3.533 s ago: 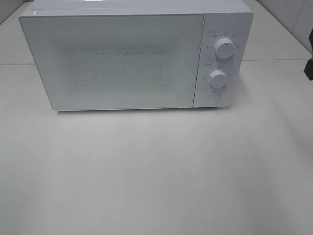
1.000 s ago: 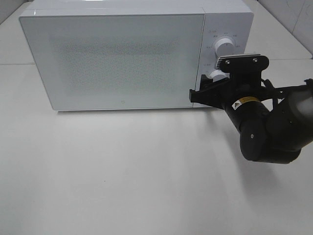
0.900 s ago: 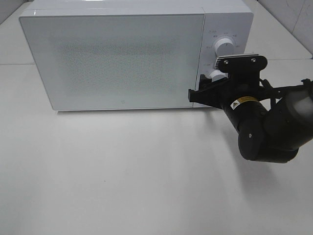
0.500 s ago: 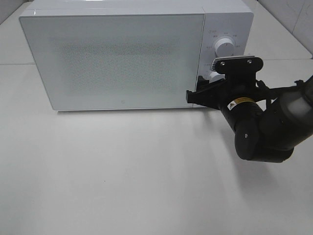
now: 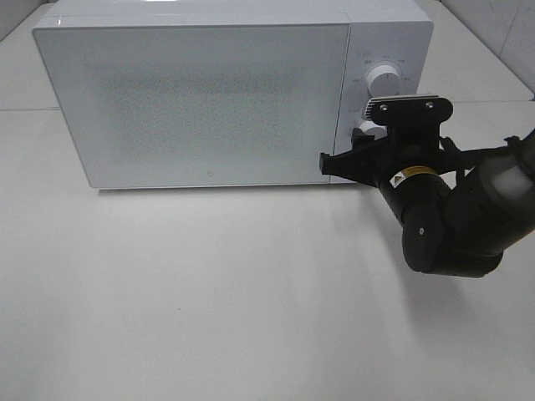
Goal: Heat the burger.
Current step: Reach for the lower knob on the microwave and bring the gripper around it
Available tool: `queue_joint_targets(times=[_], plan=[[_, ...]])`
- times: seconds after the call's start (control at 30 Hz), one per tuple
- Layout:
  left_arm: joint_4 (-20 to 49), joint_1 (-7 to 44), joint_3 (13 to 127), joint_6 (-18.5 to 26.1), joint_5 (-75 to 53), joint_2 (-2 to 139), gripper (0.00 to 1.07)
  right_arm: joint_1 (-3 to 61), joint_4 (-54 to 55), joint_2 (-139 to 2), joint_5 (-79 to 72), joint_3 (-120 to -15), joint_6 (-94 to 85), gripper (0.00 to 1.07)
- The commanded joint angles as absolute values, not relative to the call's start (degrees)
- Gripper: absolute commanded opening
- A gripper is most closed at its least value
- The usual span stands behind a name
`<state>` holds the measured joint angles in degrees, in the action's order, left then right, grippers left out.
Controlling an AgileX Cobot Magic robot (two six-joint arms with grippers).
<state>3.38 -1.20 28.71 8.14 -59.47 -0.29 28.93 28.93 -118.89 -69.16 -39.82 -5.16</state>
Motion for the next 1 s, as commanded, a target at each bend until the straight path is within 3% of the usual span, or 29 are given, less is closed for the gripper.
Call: queue_joint_targets(times=[0.03,0.07,0.1,0.13,0.27,0.47,0.6,0.77,1.0], plan=[[3.55,-1.32,28.59,7.79,-59.3,-1.43,1.01,28.65,27.9,-118.83,-80.5,-40.74,-4.3,0.33],[3.55,-1.32,28.59,7.79,-59.3,-1.43,1.01,28.65,27.85,-118.83,-80.5,-40.74,-2.75,0.23],[3.55,-1.32,28.59,7.79,-59.3,-1.43,1.01,28.65,27.85,-118.83,-80.5,-40.74,-2.75,0.23],[3.55,-1.32,28.59,7.79,-59.3,-1.43,1.01,28.65,27.73,-118.83,-80.5,-40.74,-0.63,0.16],[3.55,-1.32,28.59,7.79,-59.3,-1.43,1.01,28.65,27.73,-118.83,-80.5,-40.74,5.16,0.1],[3.55,-1.32,28.59,7.79,-59.3,-1.43,1.01,28.65,27.67,-118.83,-79.64,-40.68,26.3,0.1],[3.55,-1.32,28.59,7.79,-59.3,-1.43,1.01,28.65,27.04,-118.83,-76.78,-40.39,56.72,0.11],[3.55,-1.32,28.59,7.79,-59.3,-1.43,1.01,28.65,26.36,-118.83,-76.03,-40.39,78.67,0.13],[3.55,-1.32,28.59,7.79,-59.3,-1.43,1.01,28.65,26.18,-118.83,-76.03,-40.39,92.13,0.14]])
